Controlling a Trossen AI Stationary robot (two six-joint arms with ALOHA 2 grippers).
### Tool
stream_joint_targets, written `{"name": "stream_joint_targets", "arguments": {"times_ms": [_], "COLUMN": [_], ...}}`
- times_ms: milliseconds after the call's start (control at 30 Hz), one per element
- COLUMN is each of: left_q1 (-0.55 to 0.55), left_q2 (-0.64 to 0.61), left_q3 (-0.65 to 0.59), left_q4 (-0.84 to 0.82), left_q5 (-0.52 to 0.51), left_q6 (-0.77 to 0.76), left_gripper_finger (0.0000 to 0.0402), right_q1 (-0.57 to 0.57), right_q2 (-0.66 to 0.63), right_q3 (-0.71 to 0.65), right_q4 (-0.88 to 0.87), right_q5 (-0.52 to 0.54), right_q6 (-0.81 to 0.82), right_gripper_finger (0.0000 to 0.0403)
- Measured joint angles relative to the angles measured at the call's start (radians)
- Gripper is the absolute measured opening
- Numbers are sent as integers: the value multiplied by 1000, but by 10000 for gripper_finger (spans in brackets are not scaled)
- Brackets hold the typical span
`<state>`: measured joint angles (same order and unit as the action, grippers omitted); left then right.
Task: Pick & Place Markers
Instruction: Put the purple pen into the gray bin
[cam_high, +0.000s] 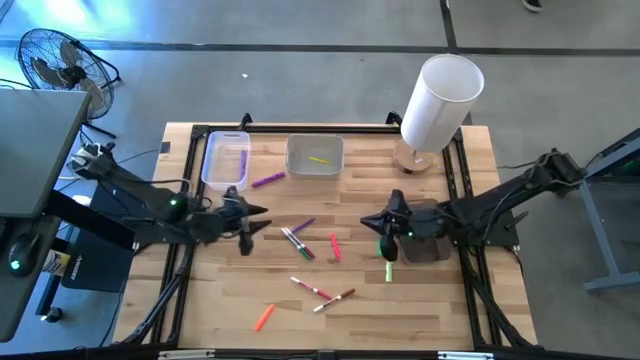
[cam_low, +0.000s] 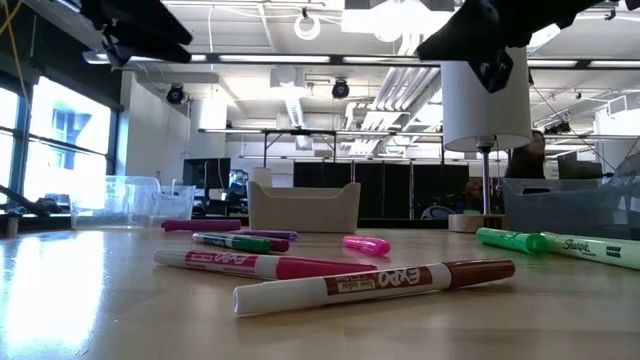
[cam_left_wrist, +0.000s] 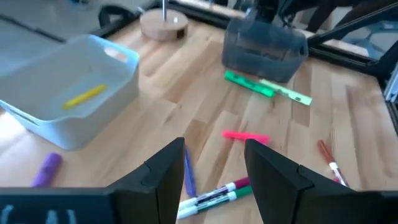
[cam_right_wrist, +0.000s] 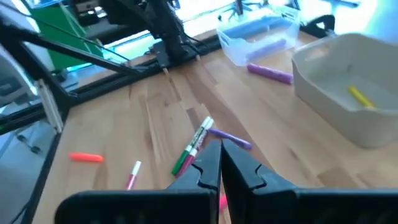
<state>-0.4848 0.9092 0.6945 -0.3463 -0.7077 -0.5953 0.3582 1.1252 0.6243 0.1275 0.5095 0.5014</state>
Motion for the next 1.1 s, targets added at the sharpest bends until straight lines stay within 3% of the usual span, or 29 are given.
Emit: {"name": "stream_joint_targets", "arguments": {"times_ms": [300,567,867,1100], "left_q1": [270,458,491,492], "left_q2": [284,572,838,938], "left_q3": [219,357,483,489], "left_q4": [-149,-227,-231,-251], "left_q5": [342,598,641,638], "left_q6": [-87,-37,24,23], "left_gripper_finger": [166,166,166,166], "right_q1": [-5,-5,-5,-5], "right_q2": [-100,-168,-263,-313], "right_q3": [0,0,0,1], "right_q4": [-3,-32,-183,-226], "right_q5": [-31,-53,-74,-74], "right_q6": [-166,-274,-322,-321], "right_gripper_finger": [1,1,2,1]}}
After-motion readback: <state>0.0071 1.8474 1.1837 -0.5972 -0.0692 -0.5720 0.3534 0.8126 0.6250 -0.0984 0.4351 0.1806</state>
